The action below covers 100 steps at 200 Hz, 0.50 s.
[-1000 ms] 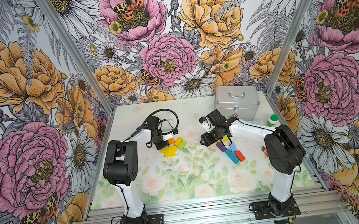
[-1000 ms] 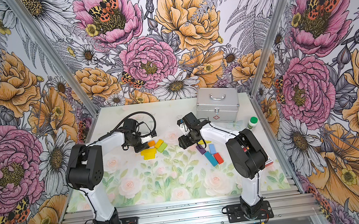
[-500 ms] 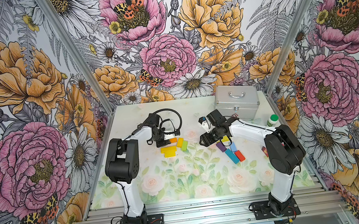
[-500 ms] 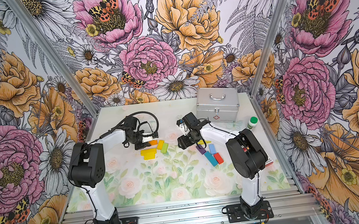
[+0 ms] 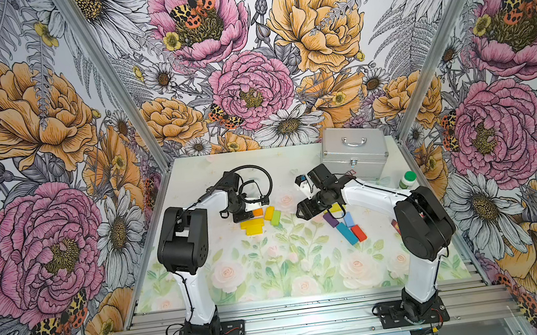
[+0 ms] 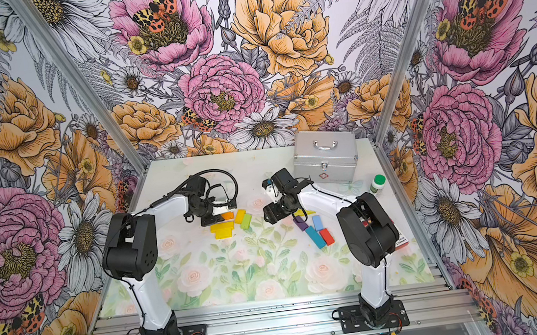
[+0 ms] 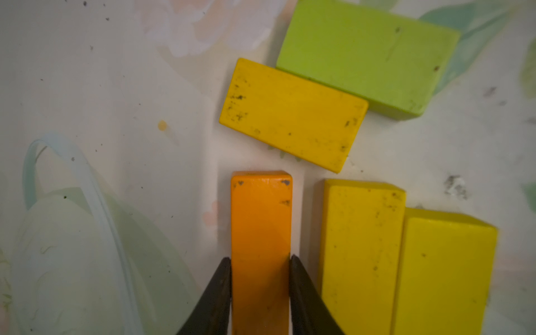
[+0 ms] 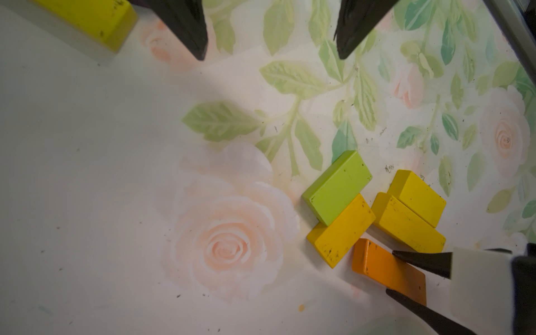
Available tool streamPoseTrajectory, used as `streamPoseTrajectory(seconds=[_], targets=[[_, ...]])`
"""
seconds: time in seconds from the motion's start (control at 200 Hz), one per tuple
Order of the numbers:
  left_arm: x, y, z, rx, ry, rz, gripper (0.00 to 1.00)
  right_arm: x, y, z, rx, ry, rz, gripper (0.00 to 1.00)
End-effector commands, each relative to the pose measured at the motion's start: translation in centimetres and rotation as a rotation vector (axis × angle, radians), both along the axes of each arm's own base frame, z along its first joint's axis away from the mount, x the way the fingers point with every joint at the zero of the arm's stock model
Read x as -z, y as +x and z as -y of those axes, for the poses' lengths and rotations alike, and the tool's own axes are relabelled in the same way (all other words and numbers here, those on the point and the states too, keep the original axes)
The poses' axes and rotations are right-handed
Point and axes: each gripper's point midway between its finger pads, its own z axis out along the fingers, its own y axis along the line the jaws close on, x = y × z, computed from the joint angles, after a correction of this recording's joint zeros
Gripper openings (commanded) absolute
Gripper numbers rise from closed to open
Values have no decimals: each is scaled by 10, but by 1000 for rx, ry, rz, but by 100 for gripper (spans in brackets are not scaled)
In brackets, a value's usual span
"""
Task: Assemble the letter p with building blocks
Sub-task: Adjust the building block at the center of the board, then move the building block to the center of the board.
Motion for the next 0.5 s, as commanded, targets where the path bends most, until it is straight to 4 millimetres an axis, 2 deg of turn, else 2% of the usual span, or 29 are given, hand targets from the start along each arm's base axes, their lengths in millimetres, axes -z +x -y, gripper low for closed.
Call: streamPoseTrajectory(seconds=[0.0, 0.05, 0.065, 0.11, 0.14, 0.175, 0.195, 0.295, 0.385, 0.495], targets=[[6, 8, -9, -84, 13, 35, 54, -6, 6, -11, -3, 27, 11, 72], [-3, 16, -6, -124, -23, 83, 58, -6, 5, -12, -5, 28, 9, 73], [-6, 18, -5, -136, -35, 101, 63, -6, 5, -12, -5, 28, 10, 73], [-15, 22, -2, -158, -69, 150, 87, -7, 4, -14, -8, 28, 10, 73], [-22, 25, 0, -185, -100, 183, 93, -8, 5, -15, -9, 30, 14, 73], [-28, 28, 3, -221, -129, 209, 94, -8, 5, -15, -10, 31, 15, 73], [-46, 32, 3, -248, -155, 262, 95, -8, 5, -15, -10, 29, 15, 73], [-78, 48, -1, -465, -224, 396, 97, -9, 4, -17, -14, 29, 19, 73], [-99, 46, -2, -617, -296, 417, 98, -9, 2, -19, -19, 28, 19, 72], [-112, 37, 0, -748, -393, 394, 98, -13, 1, -23, -31, 30, 32, 72]])
